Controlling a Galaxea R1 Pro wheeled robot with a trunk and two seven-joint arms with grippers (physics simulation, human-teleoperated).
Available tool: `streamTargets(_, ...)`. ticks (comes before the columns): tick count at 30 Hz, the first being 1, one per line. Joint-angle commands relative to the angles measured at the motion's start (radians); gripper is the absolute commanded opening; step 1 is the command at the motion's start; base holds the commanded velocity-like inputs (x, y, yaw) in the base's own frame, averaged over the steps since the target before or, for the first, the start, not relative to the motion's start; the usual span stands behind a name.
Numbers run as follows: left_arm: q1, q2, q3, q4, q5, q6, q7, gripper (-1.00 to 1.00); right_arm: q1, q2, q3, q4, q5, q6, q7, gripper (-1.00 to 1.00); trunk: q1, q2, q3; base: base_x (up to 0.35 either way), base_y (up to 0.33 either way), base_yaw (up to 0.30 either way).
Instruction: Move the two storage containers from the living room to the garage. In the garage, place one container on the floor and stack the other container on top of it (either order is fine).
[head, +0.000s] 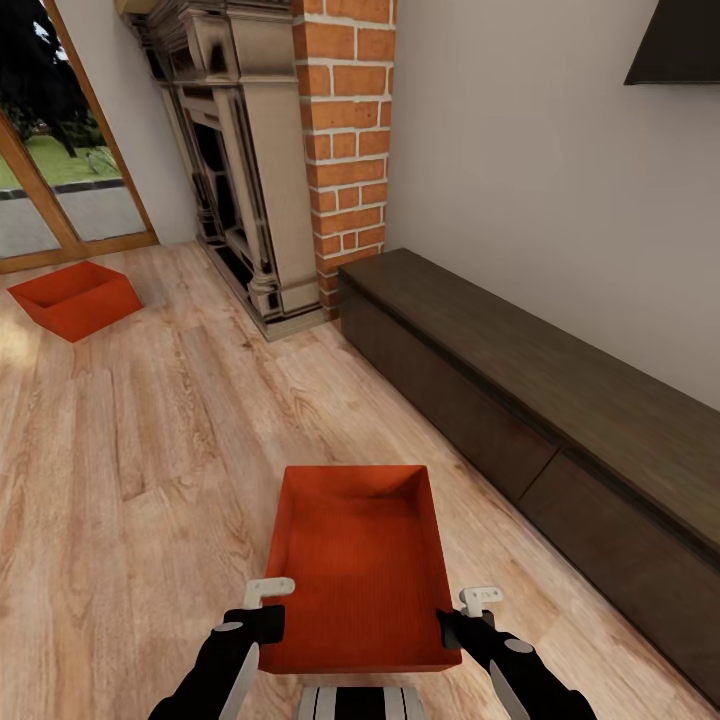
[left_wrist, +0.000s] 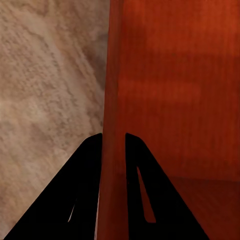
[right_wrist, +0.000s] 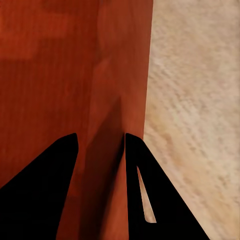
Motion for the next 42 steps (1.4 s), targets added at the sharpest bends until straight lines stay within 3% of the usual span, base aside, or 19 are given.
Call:
streamTargets(1,0.0,0.001,-0.002,-0.001,0.017,0.003,0.008,-1.0,0.0,0.0,0.008,-0.002,-0.012,0.005,0.005,-1.0,-0.001,0.0,0.003,0.0,0.0,0.0)
streamTargets(4,0.0,0.001,-0.002,-0.001,0.015,0.002,0.008,-1.0,0.0,0.0,0.008,-0.002,-0.012,0.005,0.005,-1.0,-0.002,0.001,0.015,0.0,0.0,0.0)
streamTargets(21,0.0,0.001,0.007,0.002,0.012,0.002,0.02,-1.0,0.0,0.001,0.013,-0.002,-0.007,0.005,0.007,-1.0,-0.067,0.12,0.069,0.0,0.0,0.002)
streamTargets(42,0.0,0.0,0.006,0.002,0.012,-0.001,0.018,-1.0,0.0,0.001,0.013,-0.002,-0.004,0.005,0.009,-1.0,-0.148,0.267,0.167,0.0,0.0,0.108)
